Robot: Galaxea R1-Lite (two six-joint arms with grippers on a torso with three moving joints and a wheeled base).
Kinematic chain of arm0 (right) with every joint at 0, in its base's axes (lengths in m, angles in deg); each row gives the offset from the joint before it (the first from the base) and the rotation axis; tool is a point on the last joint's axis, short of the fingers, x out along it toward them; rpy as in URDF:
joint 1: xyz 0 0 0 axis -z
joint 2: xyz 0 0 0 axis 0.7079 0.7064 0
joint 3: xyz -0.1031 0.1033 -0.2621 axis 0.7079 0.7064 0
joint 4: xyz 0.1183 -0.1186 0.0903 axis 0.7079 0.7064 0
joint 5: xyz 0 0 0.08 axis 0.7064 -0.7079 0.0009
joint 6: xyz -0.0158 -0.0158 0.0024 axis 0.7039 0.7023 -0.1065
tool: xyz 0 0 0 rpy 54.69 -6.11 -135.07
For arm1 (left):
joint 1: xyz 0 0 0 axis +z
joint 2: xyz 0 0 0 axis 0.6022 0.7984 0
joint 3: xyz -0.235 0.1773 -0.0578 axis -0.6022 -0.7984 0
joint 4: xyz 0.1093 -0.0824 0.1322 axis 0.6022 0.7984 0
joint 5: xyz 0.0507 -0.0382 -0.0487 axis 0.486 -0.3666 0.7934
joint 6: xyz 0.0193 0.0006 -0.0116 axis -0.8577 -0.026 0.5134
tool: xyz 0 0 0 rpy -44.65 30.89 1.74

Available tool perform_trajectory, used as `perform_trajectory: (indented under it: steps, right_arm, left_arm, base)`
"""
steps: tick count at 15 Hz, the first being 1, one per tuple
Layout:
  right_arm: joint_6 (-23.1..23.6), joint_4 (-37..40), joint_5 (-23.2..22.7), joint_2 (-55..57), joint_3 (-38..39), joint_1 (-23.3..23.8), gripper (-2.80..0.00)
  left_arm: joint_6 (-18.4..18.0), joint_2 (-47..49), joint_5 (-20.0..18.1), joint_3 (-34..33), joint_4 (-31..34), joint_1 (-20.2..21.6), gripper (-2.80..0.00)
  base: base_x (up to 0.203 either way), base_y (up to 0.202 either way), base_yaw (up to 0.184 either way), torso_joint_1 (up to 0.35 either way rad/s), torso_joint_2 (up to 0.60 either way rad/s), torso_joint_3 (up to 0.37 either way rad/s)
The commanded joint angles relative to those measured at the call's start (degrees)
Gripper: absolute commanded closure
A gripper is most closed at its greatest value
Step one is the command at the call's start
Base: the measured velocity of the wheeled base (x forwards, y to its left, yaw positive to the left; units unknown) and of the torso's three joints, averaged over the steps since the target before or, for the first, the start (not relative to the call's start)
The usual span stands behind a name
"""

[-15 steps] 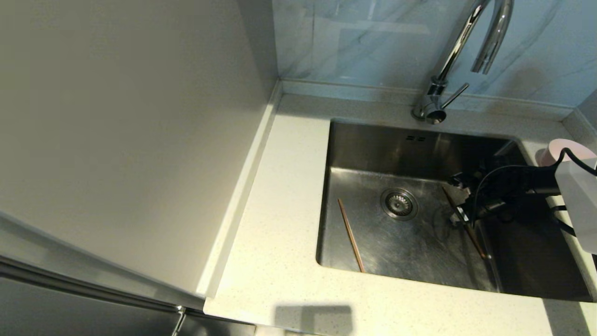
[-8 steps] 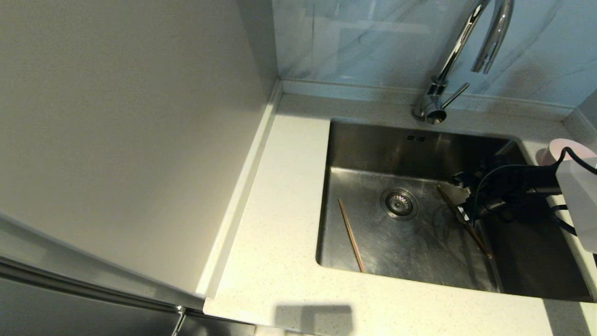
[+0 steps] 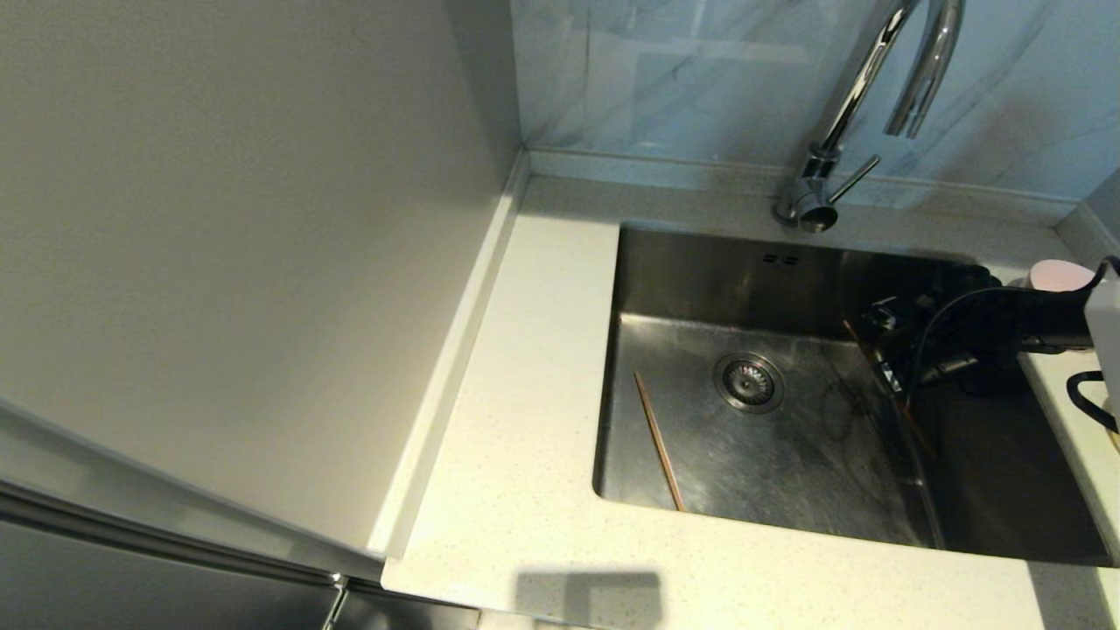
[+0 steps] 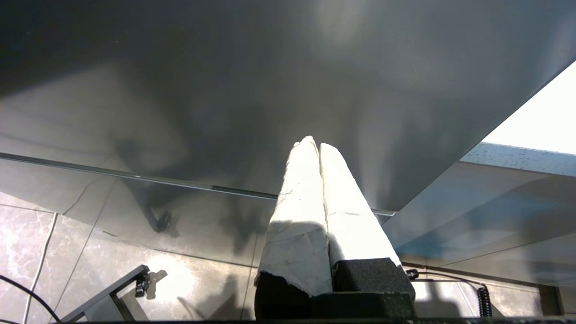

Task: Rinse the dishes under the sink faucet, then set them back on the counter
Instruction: Put the chopsticks back to the table from the sink

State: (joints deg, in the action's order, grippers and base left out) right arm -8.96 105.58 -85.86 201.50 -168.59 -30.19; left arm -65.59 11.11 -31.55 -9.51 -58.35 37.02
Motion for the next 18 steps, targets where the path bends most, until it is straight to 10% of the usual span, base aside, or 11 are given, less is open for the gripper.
perform_trajectory:
  steps: [1, 18]
  right_arm:
    - [0.07, -0.25, -0.05, -2.22, -0.05, 0.89, 0.0]
    - [1.38, -13.36, -5.98, -15.12, 20.16, 10.53, 0.0]
  left_arm:
    - [0.03, -0.18, 0.02, 0.0, -0.04, 0.0, 0.0]
    - [0.03, -0.18, 0.02, 0.0, -0.04, 0.0, 0.0]
  base:
    - [0.0, 0.0, 0.0, 0.0, 0.0, 0.0]
    - [0.0, 0.0, 0.0, 0.0, 0.0, 0.0]
